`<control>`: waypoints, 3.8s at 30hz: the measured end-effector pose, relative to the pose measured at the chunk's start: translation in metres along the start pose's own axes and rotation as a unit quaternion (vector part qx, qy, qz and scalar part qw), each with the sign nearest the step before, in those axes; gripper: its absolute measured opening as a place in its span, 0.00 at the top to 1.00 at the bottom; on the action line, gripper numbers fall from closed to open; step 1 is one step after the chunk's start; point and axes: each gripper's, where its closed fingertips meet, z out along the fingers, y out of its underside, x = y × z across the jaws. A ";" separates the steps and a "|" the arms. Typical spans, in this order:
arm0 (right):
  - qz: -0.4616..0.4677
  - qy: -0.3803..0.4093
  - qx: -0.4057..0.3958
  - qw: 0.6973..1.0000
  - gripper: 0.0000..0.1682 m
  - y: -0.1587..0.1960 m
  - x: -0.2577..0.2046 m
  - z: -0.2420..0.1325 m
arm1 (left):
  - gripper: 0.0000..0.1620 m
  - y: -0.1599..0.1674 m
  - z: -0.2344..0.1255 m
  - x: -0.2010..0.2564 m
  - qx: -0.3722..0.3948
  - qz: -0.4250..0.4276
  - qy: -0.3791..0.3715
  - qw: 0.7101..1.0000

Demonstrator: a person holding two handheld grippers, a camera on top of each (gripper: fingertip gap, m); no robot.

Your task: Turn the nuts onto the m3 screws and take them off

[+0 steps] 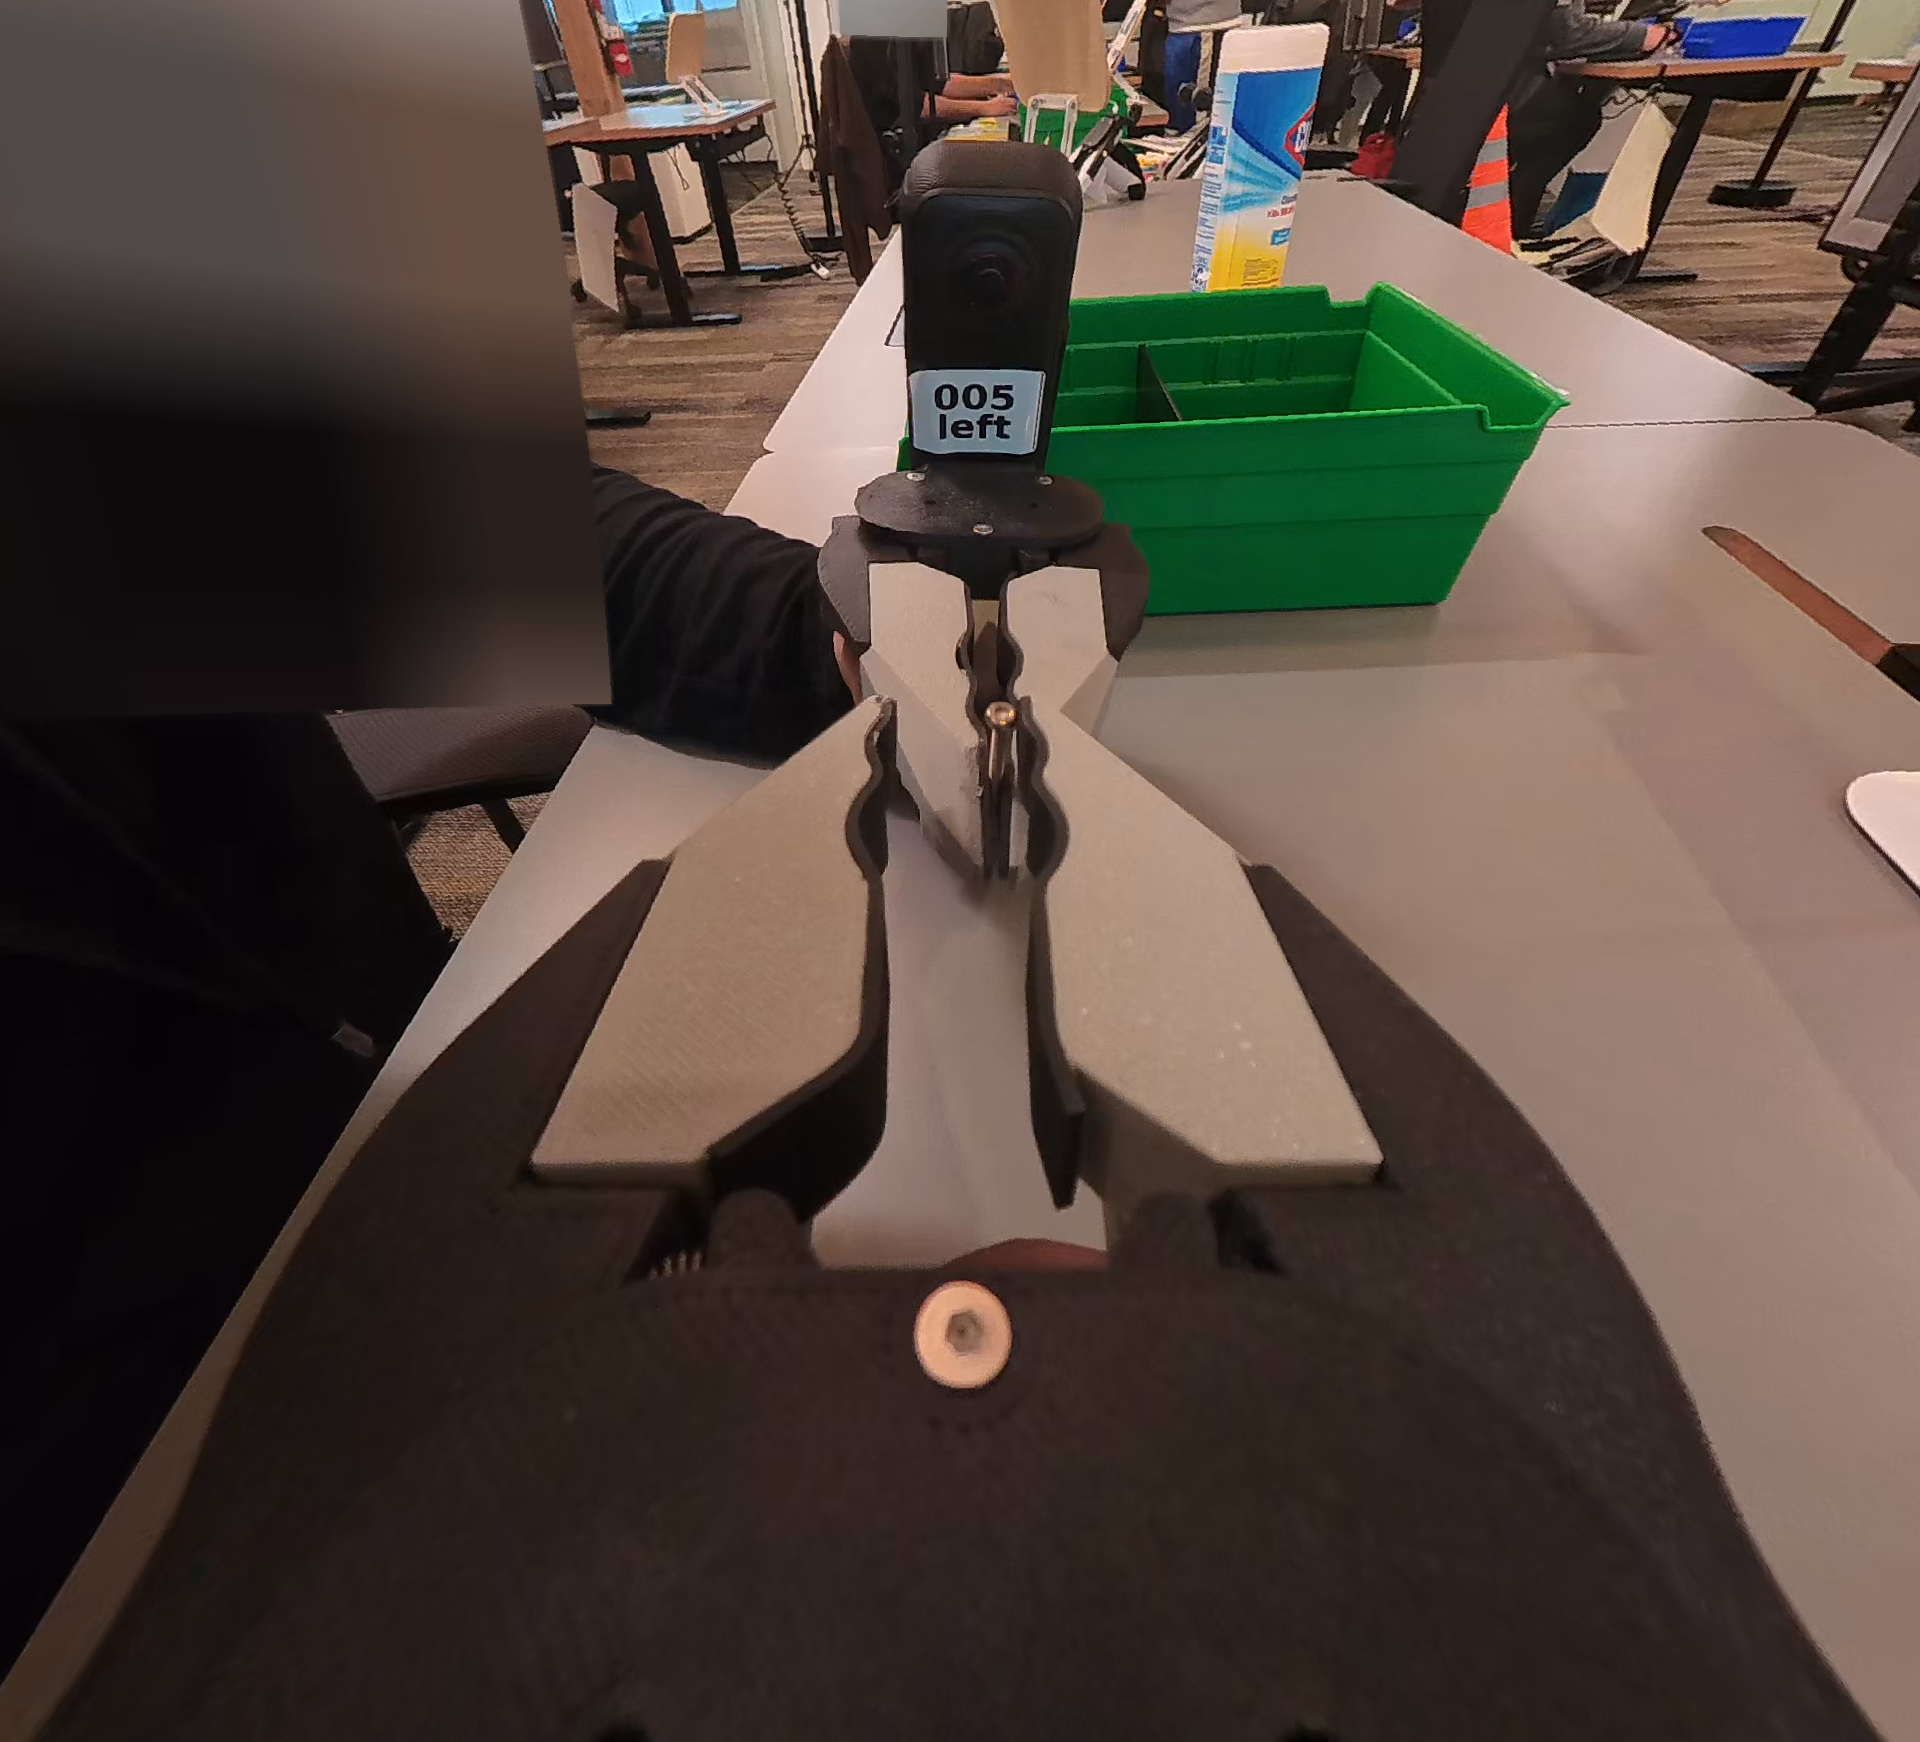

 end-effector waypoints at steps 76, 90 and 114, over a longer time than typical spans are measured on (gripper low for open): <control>-0.006 0.363 -0.014 0.932 0.99 0.015 0.037 -0.013 | 1.00 0.017 0.012 -0.030 -0.062 0.044 -0.171 0.982; -0.023 0.349 0.005 0.937 0.89 0.005 0.033 -0.022 | 1.00 0.016 0.012 -0.027 -0.058 0.037 -0.156 0.985; -0.032 -0.002 0.037 0.999 0.94 -0.009 -0.017 -0.018 | 1.00 0.003 0.018 0.027 -0.019 0.016 0.021 0.999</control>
